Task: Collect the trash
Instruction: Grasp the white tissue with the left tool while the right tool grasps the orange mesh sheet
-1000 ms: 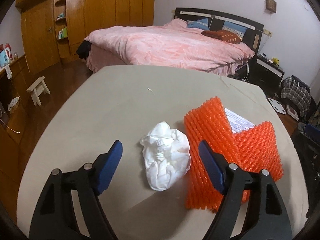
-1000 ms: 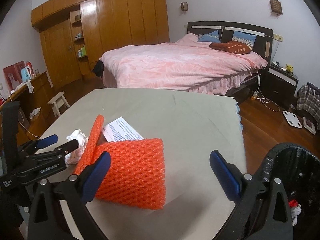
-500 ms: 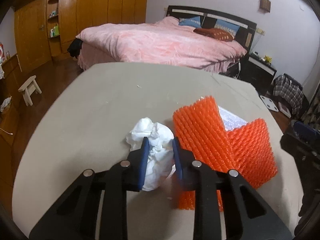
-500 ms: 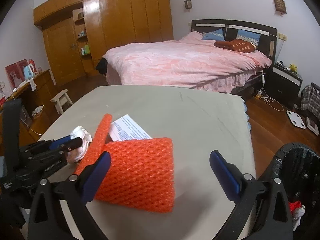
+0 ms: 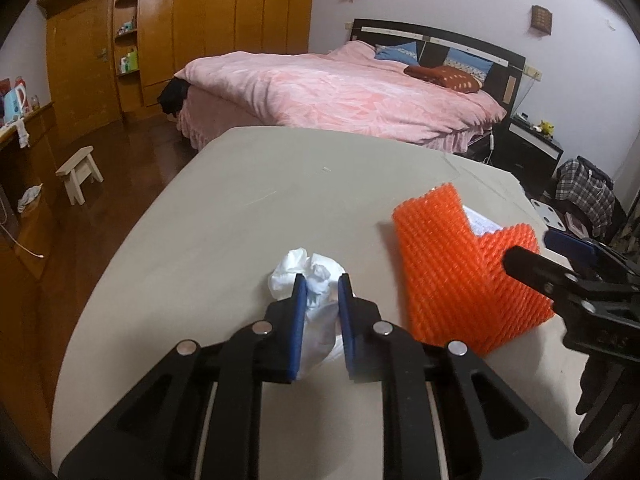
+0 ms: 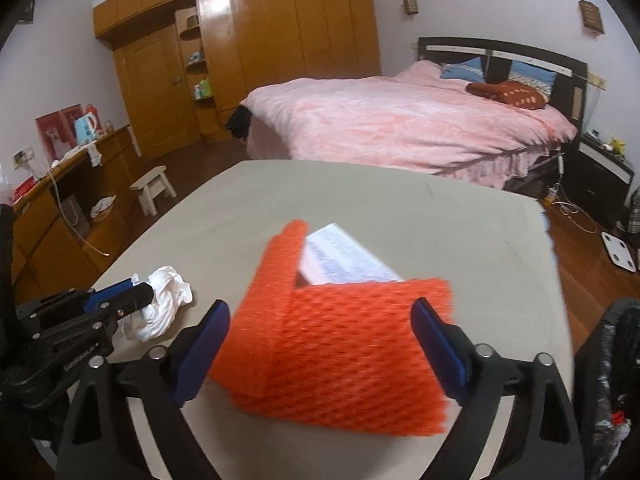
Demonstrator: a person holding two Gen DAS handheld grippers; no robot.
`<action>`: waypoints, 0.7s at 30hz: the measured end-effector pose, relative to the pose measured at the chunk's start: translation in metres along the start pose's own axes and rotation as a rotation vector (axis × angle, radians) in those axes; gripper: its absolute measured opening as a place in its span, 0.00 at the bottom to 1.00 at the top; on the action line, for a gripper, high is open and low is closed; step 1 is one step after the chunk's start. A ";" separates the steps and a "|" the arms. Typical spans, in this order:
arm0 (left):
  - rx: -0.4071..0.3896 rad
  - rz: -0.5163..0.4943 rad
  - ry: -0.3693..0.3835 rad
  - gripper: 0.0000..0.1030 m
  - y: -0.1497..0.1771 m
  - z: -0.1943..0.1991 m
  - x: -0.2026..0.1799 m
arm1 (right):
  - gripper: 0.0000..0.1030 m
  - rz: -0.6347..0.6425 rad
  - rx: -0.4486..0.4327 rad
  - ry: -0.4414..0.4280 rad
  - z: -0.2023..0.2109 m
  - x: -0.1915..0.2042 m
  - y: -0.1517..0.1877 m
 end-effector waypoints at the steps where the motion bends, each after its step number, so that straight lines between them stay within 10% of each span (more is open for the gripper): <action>1: 0.002 0.003 -0.003 0.15 0.000 0.001 0.003 | 0.79 0.001 0.007 -0.007 -0.003 0.003 0.000; 15: -0.005 0.018 -0.009 0.15 0.008 0.006 0.008 | 0.13 0.046 0.102 -0.088 -0.023 0.018 0.014; 21: -0.010 0.016 -0.002 0.17 0.013 0.008 0.010 | 0.22 0.026 0.100 -0.095 -0.017 0.013 0.013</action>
Point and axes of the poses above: each gripper's, at about its wrist camera, not at the fingertips, and z roughly against the way its jaws point, x to its left, y to its underside, the point moved 2 cm from there along -z, roughly the way its jaws point, and after that the axes turned 2 degrees about -z, right-handed, at the moved point
